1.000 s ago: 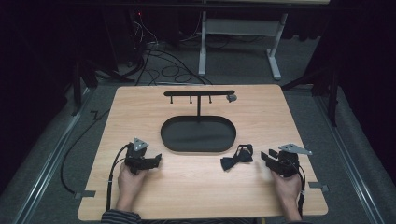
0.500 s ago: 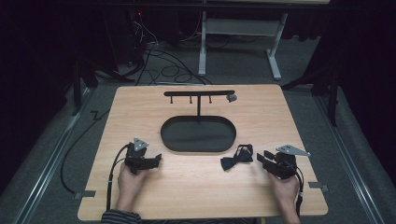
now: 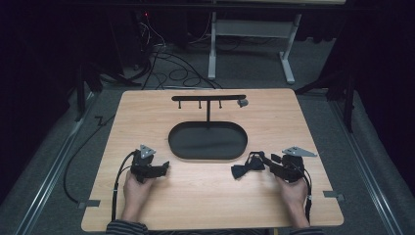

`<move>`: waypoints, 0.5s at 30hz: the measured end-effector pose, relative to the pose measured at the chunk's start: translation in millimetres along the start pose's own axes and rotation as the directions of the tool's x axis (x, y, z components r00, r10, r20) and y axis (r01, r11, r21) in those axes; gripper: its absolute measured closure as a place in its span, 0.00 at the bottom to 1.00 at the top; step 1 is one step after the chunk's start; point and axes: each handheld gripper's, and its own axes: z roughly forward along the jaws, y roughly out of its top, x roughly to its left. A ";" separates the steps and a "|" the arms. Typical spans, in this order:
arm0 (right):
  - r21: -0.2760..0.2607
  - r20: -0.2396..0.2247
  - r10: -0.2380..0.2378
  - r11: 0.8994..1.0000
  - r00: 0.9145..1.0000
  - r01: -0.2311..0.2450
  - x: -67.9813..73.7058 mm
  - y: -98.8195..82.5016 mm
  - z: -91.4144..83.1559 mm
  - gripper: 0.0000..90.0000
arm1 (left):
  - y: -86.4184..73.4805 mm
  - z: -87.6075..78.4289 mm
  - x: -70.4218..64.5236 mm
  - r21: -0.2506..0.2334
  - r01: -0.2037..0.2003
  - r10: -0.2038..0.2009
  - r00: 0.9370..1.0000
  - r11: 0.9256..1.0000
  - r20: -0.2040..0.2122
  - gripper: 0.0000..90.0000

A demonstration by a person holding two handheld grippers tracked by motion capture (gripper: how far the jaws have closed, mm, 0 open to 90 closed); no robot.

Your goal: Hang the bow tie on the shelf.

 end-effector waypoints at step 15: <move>0.039 0.004 0.012 0.999 1.000 -0.012 -2.1 10.1 23.4 0.71 | -0.1 0.1 -0.1 -0.001 0.000 0.000 1.000 1.000 -0.001 0.21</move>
